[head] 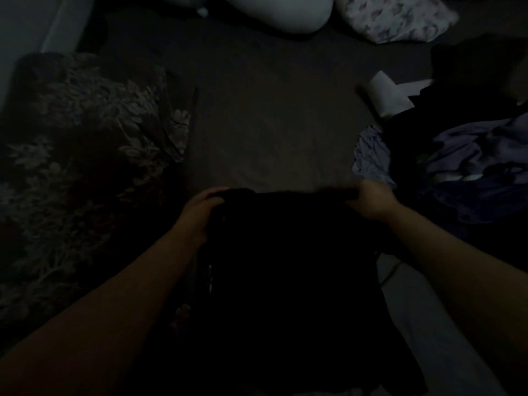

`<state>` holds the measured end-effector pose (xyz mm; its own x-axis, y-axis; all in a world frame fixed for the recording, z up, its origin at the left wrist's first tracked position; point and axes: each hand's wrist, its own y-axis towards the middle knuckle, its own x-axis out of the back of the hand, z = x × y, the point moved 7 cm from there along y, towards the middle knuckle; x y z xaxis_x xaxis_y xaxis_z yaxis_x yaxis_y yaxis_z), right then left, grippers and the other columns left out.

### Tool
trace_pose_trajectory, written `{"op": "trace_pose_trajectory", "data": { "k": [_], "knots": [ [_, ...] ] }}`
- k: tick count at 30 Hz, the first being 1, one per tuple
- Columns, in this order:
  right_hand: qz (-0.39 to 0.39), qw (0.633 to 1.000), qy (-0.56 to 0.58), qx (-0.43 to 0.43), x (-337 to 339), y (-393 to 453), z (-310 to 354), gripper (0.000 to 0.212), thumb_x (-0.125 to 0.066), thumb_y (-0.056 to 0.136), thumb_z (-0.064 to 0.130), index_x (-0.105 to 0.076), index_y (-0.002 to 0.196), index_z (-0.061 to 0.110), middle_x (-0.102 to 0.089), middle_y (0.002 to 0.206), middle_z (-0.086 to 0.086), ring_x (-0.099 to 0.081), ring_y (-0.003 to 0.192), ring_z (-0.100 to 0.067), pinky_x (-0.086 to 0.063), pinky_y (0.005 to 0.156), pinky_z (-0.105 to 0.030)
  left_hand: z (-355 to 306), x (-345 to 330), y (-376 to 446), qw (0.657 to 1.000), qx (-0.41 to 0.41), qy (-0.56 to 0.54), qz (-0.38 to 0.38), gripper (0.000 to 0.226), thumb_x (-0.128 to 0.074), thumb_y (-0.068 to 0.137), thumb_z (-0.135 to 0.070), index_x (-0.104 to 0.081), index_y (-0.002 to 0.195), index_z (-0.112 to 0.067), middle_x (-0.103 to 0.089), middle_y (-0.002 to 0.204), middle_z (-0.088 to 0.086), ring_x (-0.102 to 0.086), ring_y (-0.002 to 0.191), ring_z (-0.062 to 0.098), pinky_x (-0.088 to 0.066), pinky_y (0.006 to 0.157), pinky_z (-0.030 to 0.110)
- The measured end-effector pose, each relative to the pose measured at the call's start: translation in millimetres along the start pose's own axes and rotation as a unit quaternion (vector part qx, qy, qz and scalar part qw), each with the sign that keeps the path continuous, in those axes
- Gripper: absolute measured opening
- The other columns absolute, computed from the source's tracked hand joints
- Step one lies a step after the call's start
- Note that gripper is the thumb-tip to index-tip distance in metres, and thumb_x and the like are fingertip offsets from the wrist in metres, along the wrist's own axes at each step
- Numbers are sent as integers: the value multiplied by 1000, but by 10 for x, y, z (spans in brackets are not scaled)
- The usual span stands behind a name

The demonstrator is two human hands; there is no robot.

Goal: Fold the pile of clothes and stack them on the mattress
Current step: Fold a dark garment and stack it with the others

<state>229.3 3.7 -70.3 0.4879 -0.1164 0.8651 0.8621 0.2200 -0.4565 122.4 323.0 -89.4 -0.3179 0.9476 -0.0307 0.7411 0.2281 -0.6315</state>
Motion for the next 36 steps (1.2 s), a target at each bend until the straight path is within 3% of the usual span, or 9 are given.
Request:
{"op": "trace_pose_trajectory", "data": {
  "k": [2, 5, 9, 14, 18, 21, 27, 31, 36],
  "knots": [
    [-52, 998, 7, -36, 212, 36, -187, 27, -57, 89, 26, -68, 103, 5, -64, 106, -22, -59, 98, -37, -45, 80, -35, -207, 23, 103, 999, -11, -41, -15, 28, -40, 90, 10, -59, 100, -7, -71, 76, -2, -66, 67, 9, -52, 65, 17],
    [-97, 992, 3, -75, 218, -13, -264, 44, -61, 86, 31, -58, 122, 5, -51, 123, -26, -46, 114, -43, -41, 90, -46, -246, 34, 218, 997, -36, -16, -70, 39, -47, 89, 10, -48, 127, 2, -56, 113, 11, -57, 92, 19, -47, 78, 19],
    [-124, 991, 20, -48, -190, -306, -4, 54, -71, 80, 24, -53, 126, 0, -49, 124, -27, -44, 116, -42, -41, 91, -45, 282, 258, 42, 974, 22, 172, -145, 45, -63, 87, -12, -51, 127, 4, -58, 123, 19, -56, 113, 32, -45, 94, 35],
    [41, 999, -32, -4, -859, -547, 359, 52, -56, 89, 39, -47, 133, 13, -42, 137, -12, -36, 129, -30, -34, 100, -37, 913, 368, -648, 878, 117, 428, -182, 70, -68, 78, -46, -41, 136, -17, -43, 132, 18, -41, 125, 38, -38, 99, 47],
    [-32, 997, 62, 44, -746, -317, 1070, 49, -55, 90, 39, -51, 128, 8, -50, 128, -14, -47, 119, -32, -42, 93, -34, 1227, 359, -1065, 860, 137, 432, -235, 63, -61, 79, -57, -44, 124, -17, -52, 126, 15, -46, 120, 35, -38, 97, 45],
    [33, 979, 156, 125, -846, -105, 1812, 61, -57, 91, 33, -36, 142, 8, -40, 142, -13, -42, 128, -28, -40, 102, -33, 1328, 376, -1205, 838, 145, 470, -237, 65, -52, 83, -62, -44, 128, -16, -52, 130, 11, -44, 123, 31, -34, 98, 42],
    [131, 975, 97, 149, -1036, 183, 2439, 86, -59, 88, 14, -3, 152, 24, 1, 158, -11, -25, 140, -31, -34, 109, -37, 1526, 554, -1299, 899, 142, 384, -158, 53, -59, 86, -47, -53, 125, -12, -59, 125, 12, -56, 115, 28, -44, 93, 31],
    [174, 967, -47, 180, -1105, 282, 2392, 67, -52, 91, 11, -20, 150, 18, -26, 152, -14, -35, 135, -30, -35, 108, -36, 1502, 596, -1493, 909, 75, 370, -176, 36, -56, 91, -20, -53, 125, -11, -60, 122, 11, -58, 112, 27, -44, 92, 31],
    [38, 968, -124, 215, -311, 388, 2269, 37, -65, 84, 37, -64, 116, 18, -60, 122, -12, -54, 115, -30, -42, 94, -35, 1259, 759, -1656, 932, 2, 171, -320, 26, -52, 89, 3, -51, 115, 4, -61, 106, 21, -58, 101, 27, -40, 89, 29]
  ]
}}
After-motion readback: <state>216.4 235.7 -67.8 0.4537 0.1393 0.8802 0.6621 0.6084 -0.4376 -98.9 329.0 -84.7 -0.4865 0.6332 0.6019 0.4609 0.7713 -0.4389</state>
